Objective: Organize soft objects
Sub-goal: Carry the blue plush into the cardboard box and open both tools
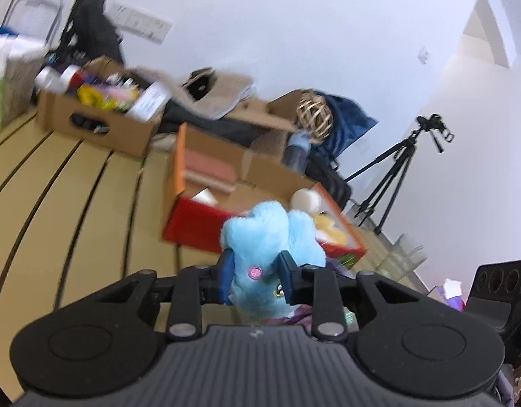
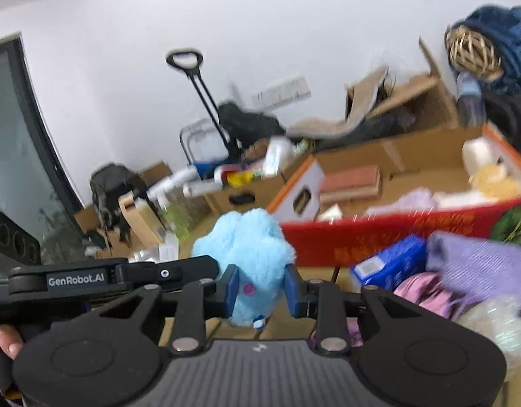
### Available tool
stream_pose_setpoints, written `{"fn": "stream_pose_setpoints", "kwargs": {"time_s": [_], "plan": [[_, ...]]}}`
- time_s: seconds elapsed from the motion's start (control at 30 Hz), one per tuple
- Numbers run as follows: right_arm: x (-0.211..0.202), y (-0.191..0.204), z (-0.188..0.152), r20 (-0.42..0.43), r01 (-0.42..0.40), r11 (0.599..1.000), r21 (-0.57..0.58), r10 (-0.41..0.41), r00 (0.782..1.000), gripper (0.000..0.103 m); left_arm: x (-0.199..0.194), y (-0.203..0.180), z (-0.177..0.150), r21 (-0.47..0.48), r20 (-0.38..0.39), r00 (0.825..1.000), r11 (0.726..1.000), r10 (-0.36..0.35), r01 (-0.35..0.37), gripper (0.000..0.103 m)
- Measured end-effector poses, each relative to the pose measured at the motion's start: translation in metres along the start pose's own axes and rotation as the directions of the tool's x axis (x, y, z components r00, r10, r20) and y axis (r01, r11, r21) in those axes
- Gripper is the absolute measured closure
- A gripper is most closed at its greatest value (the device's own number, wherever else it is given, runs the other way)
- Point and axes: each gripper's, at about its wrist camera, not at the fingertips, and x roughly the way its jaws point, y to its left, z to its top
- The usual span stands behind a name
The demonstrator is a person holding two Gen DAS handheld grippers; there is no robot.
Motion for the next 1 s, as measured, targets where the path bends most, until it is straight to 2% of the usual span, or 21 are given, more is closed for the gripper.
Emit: {"fn": "stream_pose_setpoints", "kwargs": {"time_s": [0.1,0.2,0.27,0.43,0.5,0.57,0.63,0.67,0.7,0.73,0.83,1.0], "plan": [[-0.021,-0.012,0.024,0.064,0.021,1.0,-0.009,-0.02,0.998,0.076,0.018,-0.031,0.02,0.037,0.006,0.999,0.998,-0.046,0.045,0.075],[-0.023,-0.045,0.061,0.086,0.048,0.999,0.023,-0.05,0.995,0.076,0.062,-0.056,0.051,0.076,-0.009,0.997,0.995,-0.071,0.072,0.075],[-0.012,-0.077,0.094,0.072,0.073,0.995,0.062,-0.078,0.994,0.078,0.106,-0.064,0.074,0.077,-0.053,0.995,0.993,-0.085,0.089,0.075],[0.045,-0.162,0.146,-0.006,0.118,0.976,0.186,-0.118,0.993,0.08,0.219,-0.06,0.113,0.026,-0.171,0.984,0.998,-0.045,0.051,0.075],[0.075,-0.194,0.156,-0.059,0.158,0.958,0.238,-0.148,0.987,0.08,0.267,-0.053,0.118,-0.001,-0.242,0.97,1.0,-0.006,0.006,0.076],[0.106,-0.216,0.159,-0.136,0.204,0.955,0.217,-0.177,0.975,0.08,0.303,-0.047,0.115,0.015,-0.297,0.953,0.998,0.058,-0.056,0.077],[0.128,-0.231,0.156,-0.194,0.281,0.94,0.193,-0.244,0.95,0.081,0.331,-0.044,0.109,0.038,-0.355,0.93,0.995,0.098,-0.09,0.077],[0.137,-0.233,0.154,-0.215,0.302,0.94,0.162,-0.265,0.94,0.088,0.341,-0.044,0.105,0.054,-0.371,0.92,0.992,0.127,-0.116,0.077],[0.142,-0.232,0.151,-0.228,0.307,0.942,0.138,-0.271,0.935,0.09,0.346,-0.045,0.103,0.07,-0.385,0.913,0.991,0.132,-0.114,0.077],[0.145,-0.231,0.15,-0.235,0.322,0.94,0.114,-0.29,0.928,0.086,0.349,-0.046,0.102,0.078,-0.395,0.908,0.99,0.138,-0.116,0.076],[0.14,-0.22,0.15,-0.199,0.391,0.92,0.029,-0.378,0.904,0.086,0.34,-0.051,0.106,0.101,-0.382,0.915,0.99,0.128,-0.096,0.065],[0.099,-0.197,0.165,-0.155,0.355,0.934,0.037,-0.346,0.925,0.085,0.28,-0.068,0.127,0.164,-0.308,0.941,0.982,0.139,-0.091,0.064]]}}
